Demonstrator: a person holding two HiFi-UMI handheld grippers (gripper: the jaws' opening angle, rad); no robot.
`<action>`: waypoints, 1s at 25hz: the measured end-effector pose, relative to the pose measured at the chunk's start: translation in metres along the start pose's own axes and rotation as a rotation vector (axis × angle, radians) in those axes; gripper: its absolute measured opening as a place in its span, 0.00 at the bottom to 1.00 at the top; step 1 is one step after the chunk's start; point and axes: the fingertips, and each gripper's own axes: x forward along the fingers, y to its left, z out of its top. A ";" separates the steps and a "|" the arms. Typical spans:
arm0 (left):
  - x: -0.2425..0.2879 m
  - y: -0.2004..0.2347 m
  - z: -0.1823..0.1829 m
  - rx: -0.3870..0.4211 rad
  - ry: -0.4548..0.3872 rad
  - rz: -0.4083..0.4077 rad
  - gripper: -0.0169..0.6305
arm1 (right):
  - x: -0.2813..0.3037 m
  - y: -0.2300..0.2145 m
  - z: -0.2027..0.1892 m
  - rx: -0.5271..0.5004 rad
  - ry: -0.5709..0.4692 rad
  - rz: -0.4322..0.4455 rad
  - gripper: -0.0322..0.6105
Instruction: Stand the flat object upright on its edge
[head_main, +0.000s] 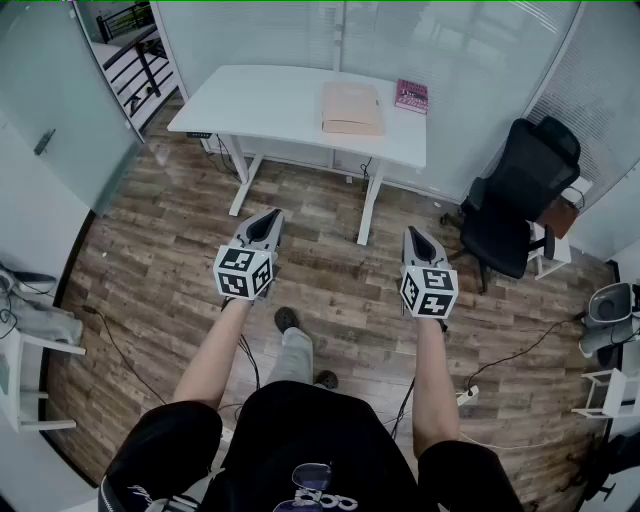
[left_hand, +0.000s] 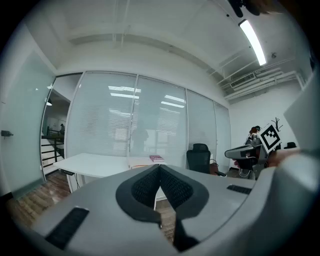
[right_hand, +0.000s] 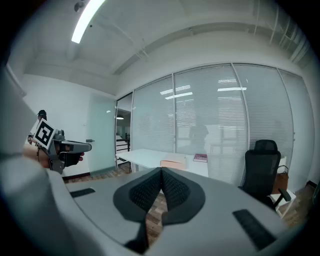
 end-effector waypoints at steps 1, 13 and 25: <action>0.001 0.000 -0.001 0.001 0.003 0.001 0.06 | 0.001 -0.001 0.000 0.000 0.001 -0.002 0.09; 0.026 0.015 -0.004 0.006 0.023 0.008 0.06 | 0.029 -0.011 -0.002 -0.006 0.018 -0.016 0.09; 0.100 0.049 -0.002 -0.002 0.041 -0.024 0.06 | 0.095 -0.035 0.003 -0.004 0.049 -0.047 0.09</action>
